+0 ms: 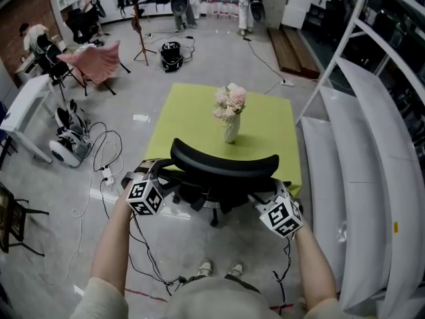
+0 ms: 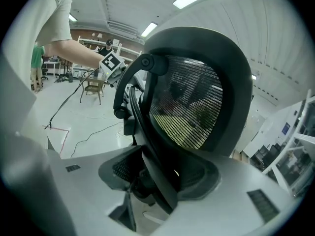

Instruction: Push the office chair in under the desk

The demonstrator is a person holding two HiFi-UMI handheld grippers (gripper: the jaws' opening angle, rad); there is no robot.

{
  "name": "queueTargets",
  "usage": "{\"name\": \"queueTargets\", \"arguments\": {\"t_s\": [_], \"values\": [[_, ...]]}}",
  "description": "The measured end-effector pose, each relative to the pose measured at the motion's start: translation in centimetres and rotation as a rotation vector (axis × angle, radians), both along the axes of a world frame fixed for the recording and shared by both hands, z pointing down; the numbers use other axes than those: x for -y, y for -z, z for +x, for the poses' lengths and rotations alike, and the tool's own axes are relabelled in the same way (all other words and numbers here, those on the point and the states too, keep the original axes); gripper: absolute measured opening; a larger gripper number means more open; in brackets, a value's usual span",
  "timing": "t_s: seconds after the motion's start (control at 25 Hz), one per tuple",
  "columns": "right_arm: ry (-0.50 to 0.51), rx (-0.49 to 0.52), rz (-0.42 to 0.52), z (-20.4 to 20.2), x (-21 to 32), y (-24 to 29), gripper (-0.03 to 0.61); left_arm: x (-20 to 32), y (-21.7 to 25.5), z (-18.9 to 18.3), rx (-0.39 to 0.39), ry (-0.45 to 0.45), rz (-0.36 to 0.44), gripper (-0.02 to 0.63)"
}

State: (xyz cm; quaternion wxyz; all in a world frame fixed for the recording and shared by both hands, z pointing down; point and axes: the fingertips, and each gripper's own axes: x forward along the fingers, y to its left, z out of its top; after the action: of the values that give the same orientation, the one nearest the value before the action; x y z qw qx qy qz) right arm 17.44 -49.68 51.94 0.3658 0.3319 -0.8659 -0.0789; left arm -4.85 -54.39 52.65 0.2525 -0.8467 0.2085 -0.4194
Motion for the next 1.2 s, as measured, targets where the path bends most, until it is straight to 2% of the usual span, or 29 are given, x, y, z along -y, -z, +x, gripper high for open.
{"name": "queueTargets", "arguments": {"t_s": [0.32,0.48,0.56,0.64,0.76,0.92,1.08,1.16,1.2], "values": [[-0.003,0.002,0.004,-0.2,0.1,-0.2,0.224,-0.1,-0.1,-0.2,0.002,0.009,0.008,0.296],[-0.043,0.018,0.024,0.0,-0.2,0.4,0.221,-0.4,-0.2,-0.5,0.002,0.087,-0.002,0.299],[-0.073,0.053,0.035,0.3,-0.5,1.1,0.196,-0.6,0.0,-0.6,-0.024,0.132,-0.015,0.299],[-0.102,0.098,0.044,0.4,-0.9,2.3,0.176,-1.0,0.7,-0.6,-0.080,0.169,-0.028,0.298],[-0.147,0.168,0.057,0.4,-1.9,4.5,0.160,-1.8,3.0,-0.1,-0.212,0.206,-0.038,0.273],[-0.204,0.288,0.085,0.7,-2.9,8.3,0.156,-3.2,7.3,0.7,-0.350,0.230,0.027,0.229],[-0.218,0.419,0.121,1.0,-3.7,12.7,0.147,-5.3,11.6,1.3,-0.503,0.271,0.048,0.157],[-0.210,0.458,0.156,1.1,-4.1,15.0,0.141,-6.3,13.8,1.4,-0.577,0.292,0.064,0.122],[-0.207,0.463,0.184,1.1,-4.3,16.3,0.140,-6.6,15.1,1.3,-0.616,0.307,0.075,0.082]]}}
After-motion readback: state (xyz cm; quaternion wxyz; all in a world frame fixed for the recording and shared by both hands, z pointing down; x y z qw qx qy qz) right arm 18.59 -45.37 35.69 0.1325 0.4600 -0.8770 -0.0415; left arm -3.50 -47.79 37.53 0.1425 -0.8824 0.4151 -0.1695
